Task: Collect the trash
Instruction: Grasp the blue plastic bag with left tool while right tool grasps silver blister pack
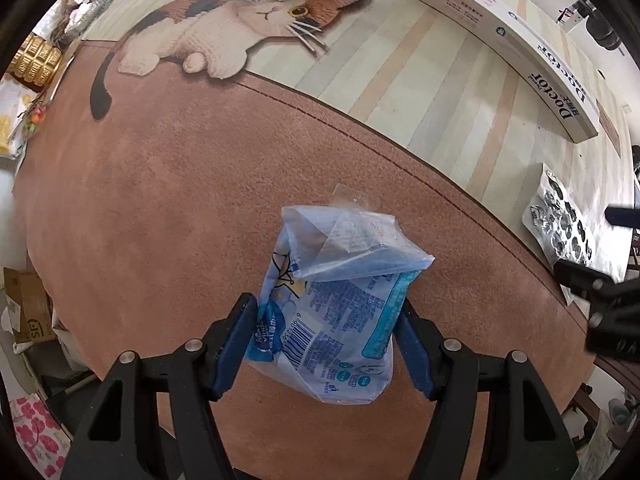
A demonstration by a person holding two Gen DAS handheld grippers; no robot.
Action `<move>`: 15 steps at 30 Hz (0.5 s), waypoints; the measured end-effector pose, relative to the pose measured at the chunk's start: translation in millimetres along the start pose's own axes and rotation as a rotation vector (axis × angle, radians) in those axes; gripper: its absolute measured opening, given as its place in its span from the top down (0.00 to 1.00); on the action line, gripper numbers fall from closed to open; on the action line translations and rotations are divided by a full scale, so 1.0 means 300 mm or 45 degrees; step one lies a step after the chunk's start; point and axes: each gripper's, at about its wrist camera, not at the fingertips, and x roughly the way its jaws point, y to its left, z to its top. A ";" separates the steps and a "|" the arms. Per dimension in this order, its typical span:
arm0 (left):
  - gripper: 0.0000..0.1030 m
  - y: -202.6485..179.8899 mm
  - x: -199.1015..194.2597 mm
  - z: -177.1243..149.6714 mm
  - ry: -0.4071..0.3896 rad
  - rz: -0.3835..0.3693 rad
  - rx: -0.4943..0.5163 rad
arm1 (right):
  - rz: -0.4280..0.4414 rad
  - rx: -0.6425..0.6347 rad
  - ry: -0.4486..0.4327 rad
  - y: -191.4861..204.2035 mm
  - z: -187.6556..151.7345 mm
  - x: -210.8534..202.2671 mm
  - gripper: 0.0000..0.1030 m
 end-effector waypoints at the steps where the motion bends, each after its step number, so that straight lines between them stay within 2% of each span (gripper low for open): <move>1: 0.37 -0.017 -0.005 -0.010 0.001 0.002 -0.002 | -0.026 -0.039 0.000 0.012 0.009 0.002 0.15; 4: 0.37 -0.029 -0.004 -0.013 0.004 0.010 0.000 | -0.051 -0.121 0.067 0.024 0.044 0.051 0.15; 5: 0.37 -0.030 -0.006 -0.014 0.002 0.015 0.003 | -0.054 -0.120 0.067 0.016 0.052 0.058 0.12; 8: 0.37 -0.035 -0.004 -0.018 -0.005 0.016 0.006 | 0.007 -0.106 0.081 -0.018 0.065 0.068 0.13; 11: 0.37 -0.027 -0.001 -0.017 -0.006 0.011 0.003 | 0.096 -0.074 0.076 -0.052 0.059 0.061 0.31; 15: 0.37 -0.021 -0.005 -0.018 -0.022 0.006 0.005 | 0.053 -0.065 0.039 -0.049 0.022 0.059 0.33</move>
